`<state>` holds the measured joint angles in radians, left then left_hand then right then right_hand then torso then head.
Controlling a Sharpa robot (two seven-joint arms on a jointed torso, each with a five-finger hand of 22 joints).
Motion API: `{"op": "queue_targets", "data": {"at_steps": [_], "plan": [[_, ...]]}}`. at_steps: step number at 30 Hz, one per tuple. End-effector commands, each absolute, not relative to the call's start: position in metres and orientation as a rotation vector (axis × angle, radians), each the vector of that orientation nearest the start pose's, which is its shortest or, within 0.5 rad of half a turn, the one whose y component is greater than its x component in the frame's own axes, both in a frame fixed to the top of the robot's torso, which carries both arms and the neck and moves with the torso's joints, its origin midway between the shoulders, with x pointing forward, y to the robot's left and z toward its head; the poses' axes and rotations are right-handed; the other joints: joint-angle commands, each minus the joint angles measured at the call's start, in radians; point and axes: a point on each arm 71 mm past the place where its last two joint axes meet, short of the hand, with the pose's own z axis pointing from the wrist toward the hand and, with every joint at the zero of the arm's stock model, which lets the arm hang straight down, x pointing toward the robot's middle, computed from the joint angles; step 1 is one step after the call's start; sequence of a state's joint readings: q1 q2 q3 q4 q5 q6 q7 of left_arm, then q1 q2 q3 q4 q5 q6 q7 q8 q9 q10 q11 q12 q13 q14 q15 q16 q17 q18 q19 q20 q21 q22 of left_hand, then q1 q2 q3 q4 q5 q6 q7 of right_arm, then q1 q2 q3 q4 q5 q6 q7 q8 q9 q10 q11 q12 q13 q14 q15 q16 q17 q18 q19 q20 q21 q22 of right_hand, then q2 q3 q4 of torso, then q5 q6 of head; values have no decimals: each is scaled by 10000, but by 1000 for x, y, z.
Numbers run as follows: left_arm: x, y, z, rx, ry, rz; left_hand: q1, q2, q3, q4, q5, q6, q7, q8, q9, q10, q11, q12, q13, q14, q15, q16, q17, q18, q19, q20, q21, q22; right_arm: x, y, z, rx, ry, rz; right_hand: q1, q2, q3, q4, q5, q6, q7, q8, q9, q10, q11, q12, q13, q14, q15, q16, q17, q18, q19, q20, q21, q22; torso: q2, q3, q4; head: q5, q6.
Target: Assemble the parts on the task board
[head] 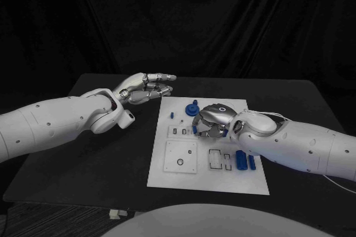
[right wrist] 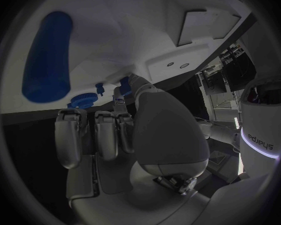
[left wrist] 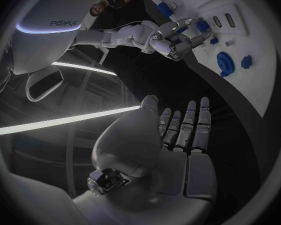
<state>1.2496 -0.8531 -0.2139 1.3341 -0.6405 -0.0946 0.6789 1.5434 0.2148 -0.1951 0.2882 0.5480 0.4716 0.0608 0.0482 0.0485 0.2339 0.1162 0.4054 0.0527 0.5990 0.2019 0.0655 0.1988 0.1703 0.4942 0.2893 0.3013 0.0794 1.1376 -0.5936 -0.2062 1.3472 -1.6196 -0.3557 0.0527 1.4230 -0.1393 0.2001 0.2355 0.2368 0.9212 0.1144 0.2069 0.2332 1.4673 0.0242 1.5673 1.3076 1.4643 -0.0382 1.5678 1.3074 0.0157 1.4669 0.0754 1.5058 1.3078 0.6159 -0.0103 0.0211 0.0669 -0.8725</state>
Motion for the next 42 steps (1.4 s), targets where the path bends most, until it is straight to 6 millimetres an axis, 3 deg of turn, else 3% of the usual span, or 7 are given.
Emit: {"op": "queue_targets", "data": {"at_steps": [1, 17, 22, 32, 33, 38, 42], "plan": [[486, 243, -206, -2047, 15805, -15189, 124, 3, 49, 2, 25, -54, -47, -15, -12, -11, 49, -33, 12, 55, 25, 28, 7, -82, 76, 21, 54, -12, 460, -113, -277, -5421, 17241, 7483, -135, -61, -78, -54, -299, -276, 9, -160, -45, 1035, 0, 35, 2632, 1065, 31, 30, 2634, 55, 563, 18, -60, 2349, 2, -2, 2, 15, -2], [485, 244, -206, -2072, 15797, -15156, 138, -9, 57, 0, 25, -67, -41, -17, -13, -25, 46, -60, 8, 17, 24, 17, -7, -85, 78, 20, 52, -16, 460, -116, -274, -5286, 16800, 7610, -393, -415, -541, 379, -1820, -1883, -77, -929, -759, 1035, -111, 35, 2632, 1065, -68, 30, 2634, 84, 496, -84, -178, 2311, 2, -1, -4, 30, -2], [483, 249, -206, -2167, 15795, -15004, 147, -42, 55, 5, -7, -46, -23, -12, -9, -56, 11, -108, 2, -21, 13, 2, -23, -88, 79, 19, 47, -23, 460, -123, -261, -5160, 15925, 7874, -989, -931, -2967, 625, -1830, -2021, -60, -962, -921, 1035, -103, 35, 2632, 1065, -72, 30, 2634, 131, 373, -101, -358, 2246, 0, -3, -2, 125, -2], [483, 253, -198, -2188, 15449, -14611, 167, -160, 28, 17, -200, -5, 26, -1, -3, -59, -65, -119, 8, -15, -22, -3, -33, -82, 94, 16, 40, -40, 476, -151, -192, -4085, 14262, 8530, -1694, -1324, -4653, 667, -1804, -1916, -41, -856, -1022, 1035, -90, 35, 2632, 1065, -61, 30, 2634, 143, 334, -93, -415, 2229, -40, 10, 2, 75, -2], [484, 253, -196, -2183, 15392, -14536, -448, -270, -359, 146, -1843, 31, 41, 16, 9, -19, -86, -124, 22, 38, -70, 6, -45, -71, 181, 14, 33, -56, 478, -156, -183, -3863, 14150, 8585, -1821, -1366, -4755, 669, -1801, -1887, -38, -837, -1024, 1035, -86, 35, 2632, 1065, -56, 30, 2634, 141, 335, -89, -411, 2231, -38, 12, 3, 60, -2], [488, 254, -179, -2151, 15053, -14058, -1783, -669, -1259, 33, -4968, -63, -16, -6, -3, 888, 226, 848, 152, 421, -76, 84, -30, -2, 431, 14, 55, -62, 487, -186, -150, -2776, 13752, 8614, -2466, -1215, -4737, 669, -1810, -1476, -22, -597, -982, 1035, -69, 35, 2632, 1065, -38, 30, 2634, 132, 349, -72, -383, 2245, -27, 20, 2, 42, -2], [497, 248, -158, -1964, 15064, -13440, -1880, -991, -1063, 18, -4964, -85, -68, -7, -2, 1479, 444, 1368, 282, 1020, -190, 282, 131, 89, 912, -9, 269, 7, 494, -214, -138, -1786, 13755, 8355, -3234, -268, -4211, 670, -1881, -1178, 12, -432, -958, 1035, -37, 35, 2632, 1065, -10, 30, 2634, 132, 343, -50, -387, 2245, -34, 12, 4, 55, -2]]}}
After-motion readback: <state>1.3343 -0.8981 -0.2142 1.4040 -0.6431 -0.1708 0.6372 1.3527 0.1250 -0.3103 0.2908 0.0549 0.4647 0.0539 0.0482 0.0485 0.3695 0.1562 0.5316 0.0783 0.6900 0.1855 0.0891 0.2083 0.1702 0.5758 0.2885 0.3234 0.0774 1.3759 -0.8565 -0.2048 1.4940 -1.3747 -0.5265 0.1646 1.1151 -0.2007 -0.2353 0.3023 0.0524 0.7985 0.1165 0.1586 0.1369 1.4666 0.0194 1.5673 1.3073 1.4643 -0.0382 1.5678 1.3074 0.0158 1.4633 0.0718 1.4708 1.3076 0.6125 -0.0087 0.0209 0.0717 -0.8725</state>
